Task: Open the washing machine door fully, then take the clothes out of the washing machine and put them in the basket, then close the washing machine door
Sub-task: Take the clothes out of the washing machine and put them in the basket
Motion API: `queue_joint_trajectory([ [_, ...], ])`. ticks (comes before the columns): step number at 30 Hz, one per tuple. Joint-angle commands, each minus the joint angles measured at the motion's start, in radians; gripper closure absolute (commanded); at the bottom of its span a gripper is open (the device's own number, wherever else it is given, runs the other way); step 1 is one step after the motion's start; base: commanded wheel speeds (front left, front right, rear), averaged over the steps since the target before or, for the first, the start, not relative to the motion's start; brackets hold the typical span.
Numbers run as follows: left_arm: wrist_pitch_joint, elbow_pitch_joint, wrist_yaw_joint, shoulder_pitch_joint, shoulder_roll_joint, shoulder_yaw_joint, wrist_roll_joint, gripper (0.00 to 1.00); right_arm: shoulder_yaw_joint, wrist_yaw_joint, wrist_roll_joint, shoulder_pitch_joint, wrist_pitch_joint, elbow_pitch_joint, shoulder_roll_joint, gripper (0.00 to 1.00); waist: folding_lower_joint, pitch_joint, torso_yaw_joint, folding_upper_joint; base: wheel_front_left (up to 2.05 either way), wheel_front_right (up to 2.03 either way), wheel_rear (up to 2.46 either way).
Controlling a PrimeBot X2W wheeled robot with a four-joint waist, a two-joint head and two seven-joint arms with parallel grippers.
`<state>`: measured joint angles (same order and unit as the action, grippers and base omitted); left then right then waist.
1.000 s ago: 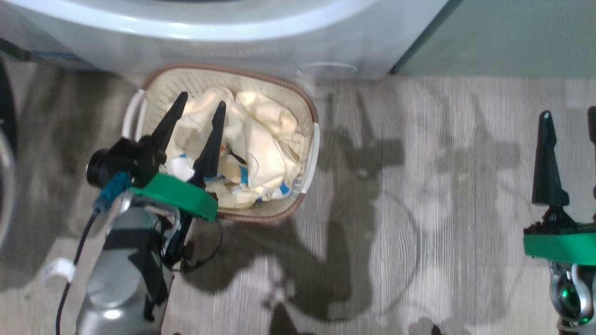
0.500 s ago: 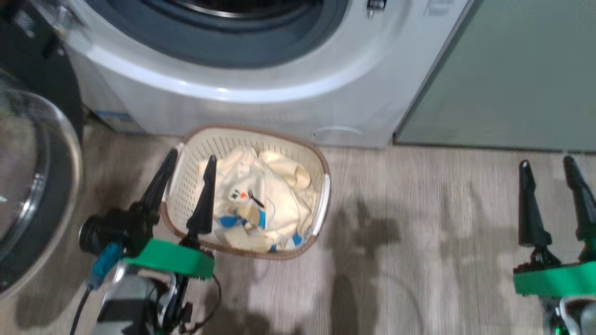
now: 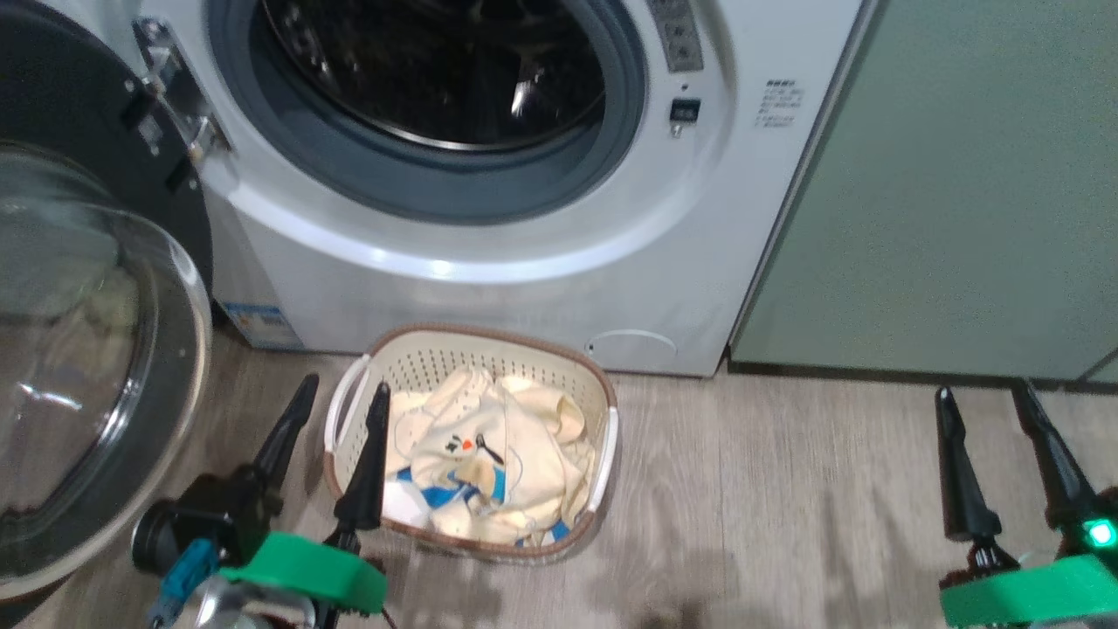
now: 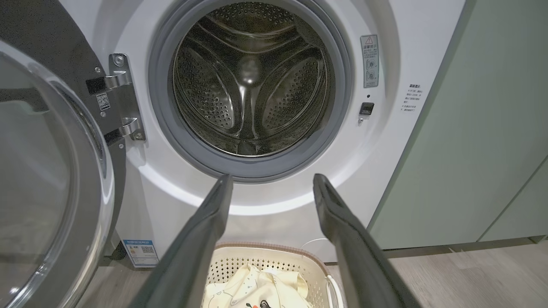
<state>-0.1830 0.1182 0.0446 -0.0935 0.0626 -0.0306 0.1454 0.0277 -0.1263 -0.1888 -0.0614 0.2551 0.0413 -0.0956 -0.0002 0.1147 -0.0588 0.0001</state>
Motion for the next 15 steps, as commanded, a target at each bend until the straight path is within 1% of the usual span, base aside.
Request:
queue_joint_trajectory([
  [1, 0.006, 0.045, 0.006, 0.012, 0.014, -0.039, 0.009, 0.00, 0.019, -0.004, 0.010, 0.005, 0.007, 0.028, -0.028, 0.00, 0.0002, -0.026, -0.003, -0.0001, 0.00, 0.00, 0.00],
  [15, 0.024, 0.079, 0.024, -0.043, 0.015, -0.042, 0.022, 0.00, 0.012, -0.004, 0.009, -0.040, 0.007, 0.024, -0.023, 0.00, 0.0002, -0.076, -0.018, -0.0001, 0.00, 0.00, 0.00],
])
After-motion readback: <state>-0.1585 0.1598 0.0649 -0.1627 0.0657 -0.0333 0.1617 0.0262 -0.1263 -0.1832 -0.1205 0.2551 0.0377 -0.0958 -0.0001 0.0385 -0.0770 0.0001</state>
